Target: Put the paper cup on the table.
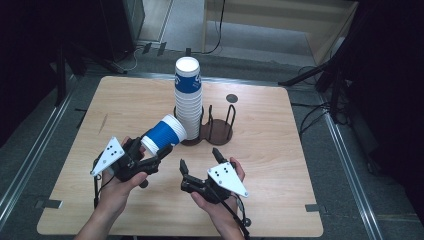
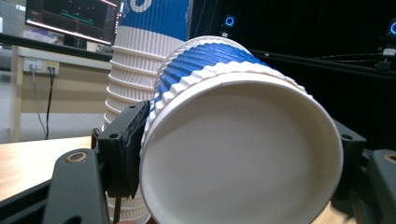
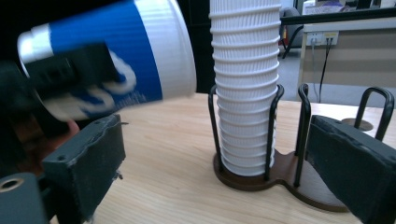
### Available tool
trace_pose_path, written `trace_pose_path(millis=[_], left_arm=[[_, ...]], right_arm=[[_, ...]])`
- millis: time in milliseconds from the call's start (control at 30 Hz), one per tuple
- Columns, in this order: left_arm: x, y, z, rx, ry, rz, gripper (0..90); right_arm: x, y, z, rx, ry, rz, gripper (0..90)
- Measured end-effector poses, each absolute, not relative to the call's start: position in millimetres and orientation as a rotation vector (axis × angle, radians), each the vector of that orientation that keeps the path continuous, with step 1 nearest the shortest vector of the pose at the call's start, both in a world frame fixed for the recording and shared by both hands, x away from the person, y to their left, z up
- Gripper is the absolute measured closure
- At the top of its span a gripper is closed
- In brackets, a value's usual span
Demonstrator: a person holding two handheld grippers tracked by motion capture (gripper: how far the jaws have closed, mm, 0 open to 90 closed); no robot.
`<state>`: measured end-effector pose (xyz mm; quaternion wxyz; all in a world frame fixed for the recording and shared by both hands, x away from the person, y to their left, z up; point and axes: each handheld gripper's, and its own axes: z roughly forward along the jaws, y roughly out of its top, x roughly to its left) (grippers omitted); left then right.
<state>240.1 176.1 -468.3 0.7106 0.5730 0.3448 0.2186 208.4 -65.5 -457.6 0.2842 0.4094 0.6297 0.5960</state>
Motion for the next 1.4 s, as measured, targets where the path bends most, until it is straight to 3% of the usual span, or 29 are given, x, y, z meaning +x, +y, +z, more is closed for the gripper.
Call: trace_pose_path(millis=[433,600,1400], left_arm=[[239.6,168.5,-471.4,1.27,0.746,0.48,25.8],[238.9,166.2,-472.6,1.274,0.735,0.486,25.9],[234.0,151.2,-477.1,1.309,0.685,0.466,25.9]], right_arm=[[205.1,-63.7,-437.7,1.337,1.615,1.79,7.1],[205.2,-60.0,-434.2,1.421,1.607,1.873,1.4],[228.8,-63.0,-442.3,2.038,1.304,2.25,0.0]])
